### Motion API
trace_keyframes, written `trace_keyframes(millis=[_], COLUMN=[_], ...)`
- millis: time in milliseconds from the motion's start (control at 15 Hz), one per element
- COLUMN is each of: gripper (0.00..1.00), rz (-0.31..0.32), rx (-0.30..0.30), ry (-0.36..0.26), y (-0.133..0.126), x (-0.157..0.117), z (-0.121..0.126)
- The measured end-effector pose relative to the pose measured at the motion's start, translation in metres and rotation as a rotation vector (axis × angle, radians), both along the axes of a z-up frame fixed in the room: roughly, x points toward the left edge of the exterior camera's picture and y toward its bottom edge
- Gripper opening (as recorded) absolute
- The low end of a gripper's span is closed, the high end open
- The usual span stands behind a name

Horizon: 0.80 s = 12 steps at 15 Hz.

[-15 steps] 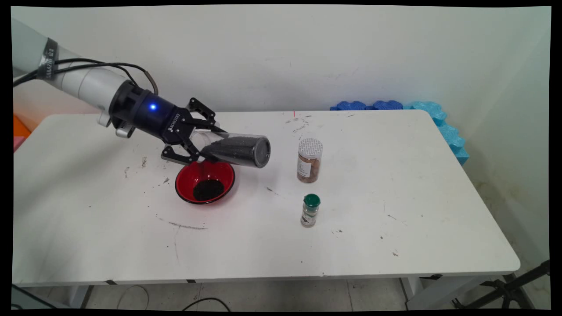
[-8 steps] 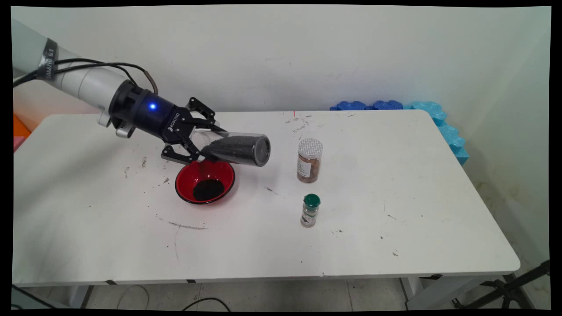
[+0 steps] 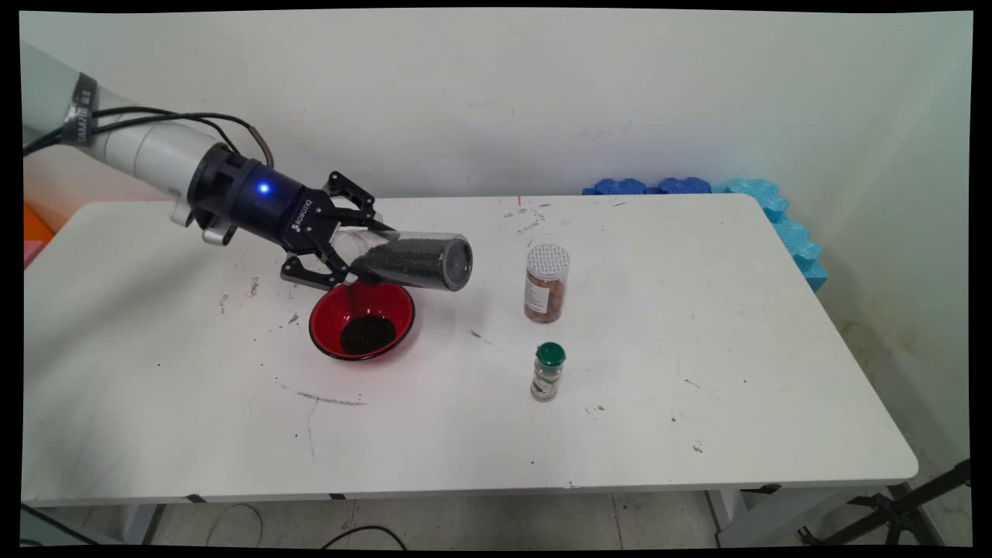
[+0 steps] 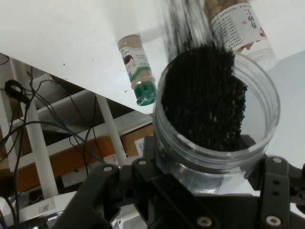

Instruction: Pour the black seasoning powder in the red bowl

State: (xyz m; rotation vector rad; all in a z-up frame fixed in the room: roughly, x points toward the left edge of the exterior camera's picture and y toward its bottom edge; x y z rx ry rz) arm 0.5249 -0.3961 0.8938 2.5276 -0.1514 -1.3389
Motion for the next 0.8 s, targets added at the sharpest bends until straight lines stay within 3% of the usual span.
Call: trace_keyframes(millis=[800], gripper=[0.00], rz=[0.014], rx=[0.008], ry=[0.032], y=[0.006], x=[0.011], z=[-0.017])
